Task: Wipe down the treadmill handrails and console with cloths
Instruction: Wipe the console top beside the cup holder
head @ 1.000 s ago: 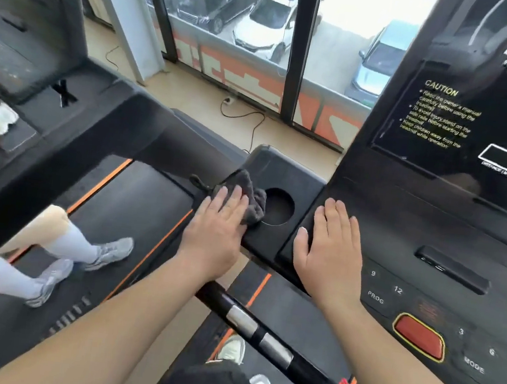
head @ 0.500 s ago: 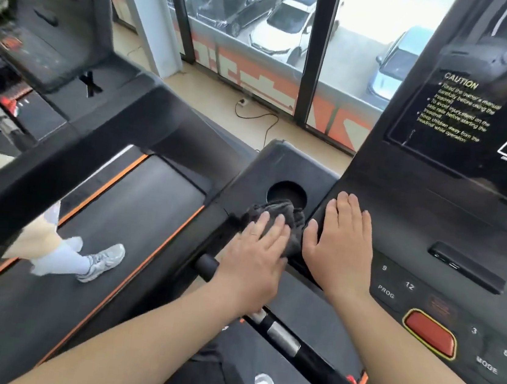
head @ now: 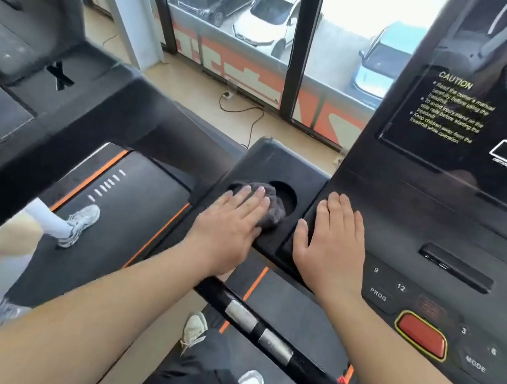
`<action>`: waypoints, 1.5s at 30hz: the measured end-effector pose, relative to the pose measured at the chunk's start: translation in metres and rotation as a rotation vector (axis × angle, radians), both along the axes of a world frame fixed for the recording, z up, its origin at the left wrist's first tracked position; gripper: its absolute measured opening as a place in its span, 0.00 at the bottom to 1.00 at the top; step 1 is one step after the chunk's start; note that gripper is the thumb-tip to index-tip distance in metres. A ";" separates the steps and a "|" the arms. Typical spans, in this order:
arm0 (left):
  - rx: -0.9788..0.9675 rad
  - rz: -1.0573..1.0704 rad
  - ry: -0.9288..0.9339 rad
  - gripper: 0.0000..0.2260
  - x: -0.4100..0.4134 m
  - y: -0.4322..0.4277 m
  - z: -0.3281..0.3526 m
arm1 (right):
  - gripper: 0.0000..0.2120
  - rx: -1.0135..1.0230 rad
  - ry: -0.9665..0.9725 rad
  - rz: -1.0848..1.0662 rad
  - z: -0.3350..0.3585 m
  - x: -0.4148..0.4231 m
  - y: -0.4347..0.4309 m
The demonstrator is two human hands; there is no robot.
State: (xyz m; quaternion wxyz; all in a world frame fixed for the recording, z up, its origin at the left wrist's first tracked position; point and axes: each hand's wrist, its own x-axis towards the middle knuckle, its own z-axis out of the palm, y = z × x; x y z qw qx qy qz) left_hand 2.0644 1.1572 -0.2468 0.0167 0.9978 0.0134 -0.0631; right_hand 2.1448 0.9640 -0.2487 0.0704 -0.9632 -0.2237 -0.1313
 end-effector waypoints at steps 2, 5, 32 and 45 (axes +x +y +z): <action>0.005 0.091 0.075 0.29 0.007 -0.002 0.003 | 0.28 0.010 0.001 -0.008 0.000 0.000 -0.001; -0.048 0.098 0.071 0.34 0.000 -0.029 0.005 | 0.28 0.012 0.007 -0.006 0.001 -0.001 -0.002; -0.231 0.121 -0.137 0.26 0.004 -0.031 -0.009 | 0.28 0.017 0.032 -0.007 -0.001 0.001 -0.001; -0.381 0.298 -0.164 0.25 0.052 0.003 0.004 | 0.26 0.008 0.021 -0.119 -0.001 -0.001 0.022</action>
